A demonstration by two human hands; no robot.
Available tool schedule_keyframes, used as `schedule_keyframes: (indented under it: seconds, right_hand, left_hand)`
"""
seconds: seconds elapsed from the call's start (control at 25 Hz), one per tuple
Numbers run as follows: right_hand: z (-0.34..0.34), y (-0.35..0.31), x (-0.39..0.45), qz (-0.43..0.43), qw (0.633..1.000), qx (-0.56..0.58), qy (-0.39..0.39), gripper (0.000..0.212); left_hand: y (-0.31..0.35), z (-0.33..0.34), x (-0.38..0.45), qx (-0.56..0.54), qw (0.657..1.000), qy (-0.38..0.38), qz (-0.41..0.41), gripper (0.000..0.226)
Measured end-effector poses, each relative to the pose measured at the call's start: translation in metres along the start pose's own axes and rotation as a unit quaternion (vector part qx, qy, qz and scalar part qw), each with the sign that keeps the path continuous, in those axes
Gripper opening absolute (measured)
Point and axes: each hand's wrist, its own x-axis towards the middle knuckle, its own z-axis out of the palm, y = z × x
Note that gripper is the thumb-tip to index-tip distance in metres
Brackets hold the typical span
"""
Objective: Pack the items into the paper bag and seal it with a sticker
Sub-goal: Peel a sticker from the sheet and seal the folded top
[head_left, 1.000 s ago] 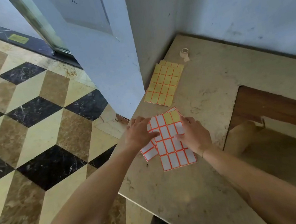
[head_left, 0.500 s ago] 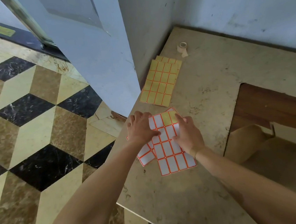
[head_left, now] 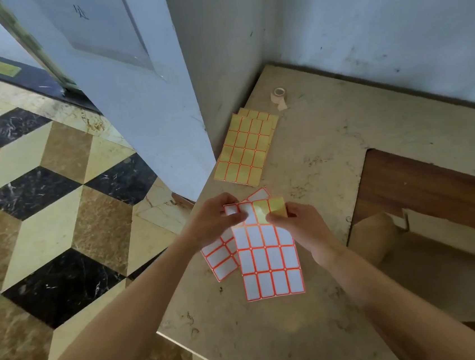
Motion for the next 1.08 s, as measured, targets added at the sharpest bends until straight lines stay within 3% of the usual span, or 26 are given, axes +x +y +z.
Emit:
schedule_keyframes:
  seconds: [0.2, 0.32, 0.48, 0.68, 0.92, 1.08]
  right_hand:
    - [-0.048, -0.046, -0.065, -0.098, 0.991, -0.06, -0.065, 0.009]
    - [-0.079, -0.069, -0.098, -0.128, 0.986, -0.079, -0.073, 0.007]
    - [-0.109, -0.07, -0.128, -0.124, 0.992, 0.021, -0.028, 0.009]
    - [-0.119, -0.048, -0.147, -0.032, 0.97, 0.237, -0.042, 0.037]
    - [-0.113, -0.039, -0.15, 0.045, 0.966, 0.248, -0.065, 0.047]
    - [-0.109, -0.04, -0.152, 0.055, 0.96, 0.258, -0.092, 0.035]
  left_hand:
    - [0.077, -0.039, -0.047, -0.032, 0.984, -0.161, 0.062, 0.008]
    - [0.126, -0.047, -0.066, -0.01, 0.973, -0.197, 0.124, 0.01]
    - [0.169, -0.042, -0.08, -0.035, 0.965, -0.215, 0.149, 0.011]
    - [0.189, -0.027, -0.09, -0.162, 0.968, -0.165, 0.1, 0.015]
    - [0.189, -0.004, -0.107, -0.23, 0.968, -0.098, 0.019, 0.016]
    - [0.183, 0.008, -0.117, -0.162, 0.982, -0.002, 0.095, 0.029]
